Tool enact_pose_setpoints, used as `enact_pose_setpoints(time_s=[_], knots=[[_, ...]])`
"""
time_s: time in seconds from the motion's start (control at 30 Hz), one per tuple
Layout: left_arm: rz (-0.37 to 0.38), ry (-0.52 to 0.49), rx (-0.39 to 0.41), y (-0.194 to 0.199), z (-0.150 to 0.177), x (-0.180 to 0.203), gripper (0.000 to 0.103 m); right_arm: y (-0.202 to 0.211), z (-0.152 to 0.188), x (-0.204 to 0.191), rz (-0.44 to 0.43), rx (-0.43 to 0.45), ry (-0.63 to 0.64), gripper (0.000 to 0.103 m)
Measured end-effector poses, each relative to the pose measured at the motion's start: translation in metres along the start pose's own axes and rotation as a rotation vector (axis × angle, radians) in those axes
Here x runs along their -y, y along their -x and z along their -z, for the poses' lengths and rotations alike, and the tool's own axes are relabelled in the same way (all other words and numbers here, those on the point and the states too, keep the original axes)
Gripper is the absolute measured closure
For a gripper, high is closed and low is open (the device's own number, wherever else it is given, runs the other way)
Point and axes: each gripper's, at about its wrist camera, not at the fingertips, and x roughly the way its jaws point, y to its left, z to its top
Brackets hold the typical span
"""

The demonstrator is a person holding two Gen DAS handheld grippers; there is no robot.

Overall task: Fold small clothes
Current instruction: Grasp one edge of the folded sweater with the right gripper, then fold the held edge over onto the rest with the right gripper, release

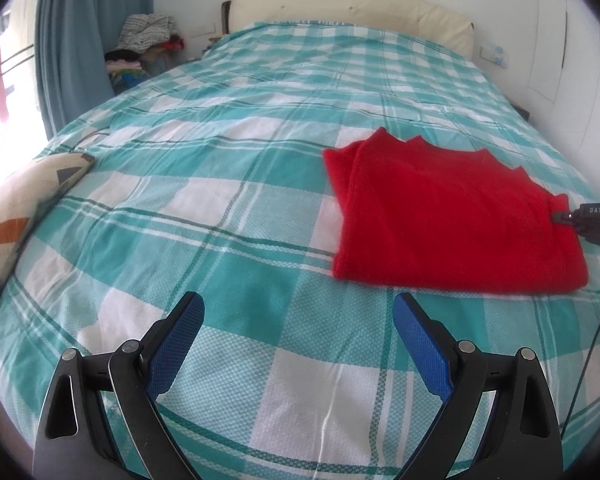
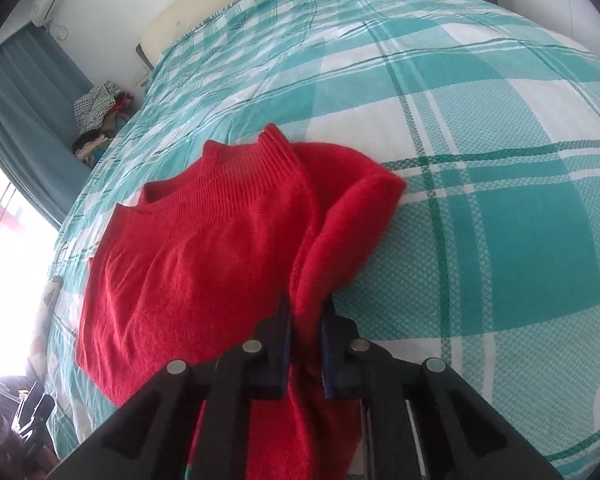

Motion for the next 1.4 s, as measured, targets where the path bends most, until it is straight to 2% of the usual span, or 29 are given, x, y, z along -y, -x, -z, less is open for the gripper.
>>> enact_pose_setpoints(time_s=[0.13,0.27,0.37,0.47,0.6,0.67,0.77,0.8,0.87,0.97,1.0,1.07,1.13,1.17,1.23,1.4], knots=[[-0.053,0.025,0.012,0.001,-0.006,-0.021,0.007,0.019,-0.021,-0.054,-0.122,0.031,0.014,0.092],[-0.067,0.072,0.014,-0.001,-0.007,-0.041,0.007,0.006,-0.029,-0.128,-0.23,0.013,0.066,0.093],[-0.096,0.078,0.002,-0.004,-0.004,-0.051,0.007,-0.022,-0.023,-0.181,-0.237,-0.018,0.139,0.093],[-0.123,0.075,0.0,-0.006,-0.001,-0.06,0.007,-0.057,-0.006,-0.216,-0.233,-0.06,0.175,0.093],[-0.138,0.092,-0.021,-0.01,0.001,-0.072,0.007,-0.095,0.018,-0.24,-0.227,-0.097,0.187,0.092],[-0.131,0.108,-0.03,-0.011,0.001,-0.077,0.007,-0.106,0.026,-0.246,-0.273,-0.104,0.19,0.092],[-0.115,0.125,-0.035,-0.011,0.0,-0.081,0.007,-0.116,0.034,-0.253,-0.402,-0.182,0.187,0.083],[-0.111,0.127,-0.037,-0.01,0.0,-0.082,0.007,-0.114,0.035,-0.253,-0.426,-0.195,0.184,0.068],[-0.103,0.129,-0.035,-0.008,0.0,-0.083,0.007,-0.096,0.034,-0.251,-0.464,-0.171,0.198,0.061],[-0.093,0.13,-0.025,-0.005,-0.002,-0.084,0.007,-0.056,0.028,-0.24,-0.424,-0.081,0.246,0.061],[-0.089,0.132,-0.024,-0.004,-0.002,-0.084,0.007,-0.043,0.027,-0.236,-0.372,-0.046,0.284,0.061],[-0.078,0.137,-0.028,-0.005,-0.003,-0.083,0.007,-0.027,0.032,-0.231,-0.216,-0.001,0.392,0.061],[-0.061,0.138,-0.038,-0.007,-0.003,-0.079,0.007,-0.029,0.044,-0.227,-0.11,-0.011,0.468,0.064],[-0.055,0.136,-0.04,-0.008,-0.003,-0.077,0.007,-0.035,0.05,-0.226,-0.093,-0.033,0.488,0.068],[-0.053,0.126,-0.041,-0.009,-0.003,-0.072,0.007,-0.051,0.066,-0.234,-0.068,-0.048,0.529,0.071],[-0.073,0.097,-0.048,-0.015,0.0,-0.065,0.007,-0.097,0.104,-0.266,-0.09,-0.085,0.586,0.075]])
